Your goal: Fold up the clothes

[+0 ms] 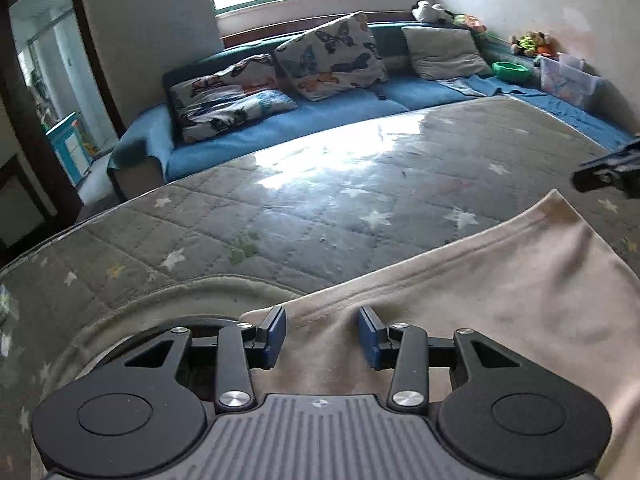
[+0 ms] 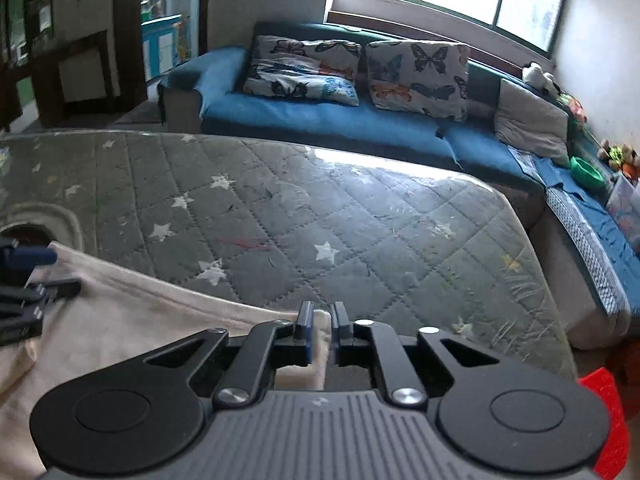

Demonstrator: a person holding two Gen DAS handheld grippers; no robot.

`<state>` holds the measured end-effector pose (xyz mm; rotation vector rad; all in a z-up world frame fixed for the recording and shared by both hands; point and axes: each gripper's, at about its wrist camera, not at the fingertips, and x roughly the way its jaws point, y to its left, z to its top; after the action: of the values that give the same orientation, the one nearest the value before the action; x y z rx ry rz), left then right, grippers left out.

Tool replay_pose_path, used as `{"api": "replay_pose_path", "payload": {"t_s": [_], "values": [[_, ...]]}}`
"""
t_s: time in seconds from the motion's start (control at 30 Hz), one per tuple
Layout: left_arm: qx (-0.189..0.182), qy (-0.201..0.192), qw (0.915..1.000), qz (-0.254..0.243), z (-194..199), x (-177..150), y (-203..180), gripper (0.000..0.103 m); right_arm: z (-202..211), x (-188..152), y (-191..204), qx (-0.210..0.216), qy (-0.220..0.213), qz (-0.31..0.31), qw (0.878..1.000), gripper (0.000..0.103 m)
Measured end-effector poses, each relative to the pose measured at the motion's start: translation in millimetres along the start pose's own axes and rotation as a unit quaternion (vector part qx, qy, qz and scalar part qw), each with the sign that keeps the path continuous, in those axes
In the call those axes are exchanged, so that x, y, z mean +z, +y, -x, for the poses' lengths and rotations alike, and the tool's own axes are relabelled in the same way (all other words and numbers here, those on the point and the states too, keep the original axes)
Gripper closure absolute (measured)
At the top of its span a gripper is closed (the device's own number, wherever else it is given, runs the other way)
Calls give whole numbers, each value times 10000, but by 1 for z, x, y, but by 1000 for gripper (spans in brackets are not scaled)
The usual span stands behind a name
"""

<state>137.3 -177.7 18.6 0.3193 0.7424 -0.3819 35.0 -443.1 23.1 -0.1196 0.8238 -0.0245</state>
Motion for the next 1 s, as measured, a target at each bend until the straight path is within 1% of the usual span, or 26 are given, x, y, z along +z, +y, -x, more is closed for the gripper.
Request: {"api": "replay_pose_path", "payload": {"t_s": [0.13,0.33,0.37,0.47,0.5,0.6,0.7,0.83,0.9,0.97,1.0], "values": [[-187,-139,9997,-92,26,-8,-9,60,31,-3,0,62,-79,305,9995,92],[-705,-301,9962,-404,87,-35,-35,60,86,-26,11,338,-129,776,9963,92],[-799,-315,9953,-451,97,-42,-38,59,96,-32,15,393,-137,875,9953,92],[-1101,-320,9912,-669,130,-67,-53,56,122,-52,28,572,-147,1161,9915,92],[-1202,-337,9891,-776,141,-75,-59,53,130,-59,31,627,-146,1255,9900,92],[-1493,-403,9828,-1005,170,-99,-75,50,149,-81,44,795,-128,1550,9846,92],[-1722,-433,9769,-1188,189,-121,-87,50,164,-104,60,1003,-87,1916,9763,92],[-1827,-392,9732,-1339,202,-144,-95,49,176,-138,87,1330,19,2485,9595,92],[-1859,-349,9728,-1338,205,-153,-95,48,176,-150,100,1405,37,2793,9499,92],[-1841,-300,9736,-1317,204,-159,-96,48,174,-164,115,1447,3,3155,9378,92],[-1811,-271,9742,-1318,201,-160,-98,48,173,-168,121,1469,-23,3254,9341,92]]}}
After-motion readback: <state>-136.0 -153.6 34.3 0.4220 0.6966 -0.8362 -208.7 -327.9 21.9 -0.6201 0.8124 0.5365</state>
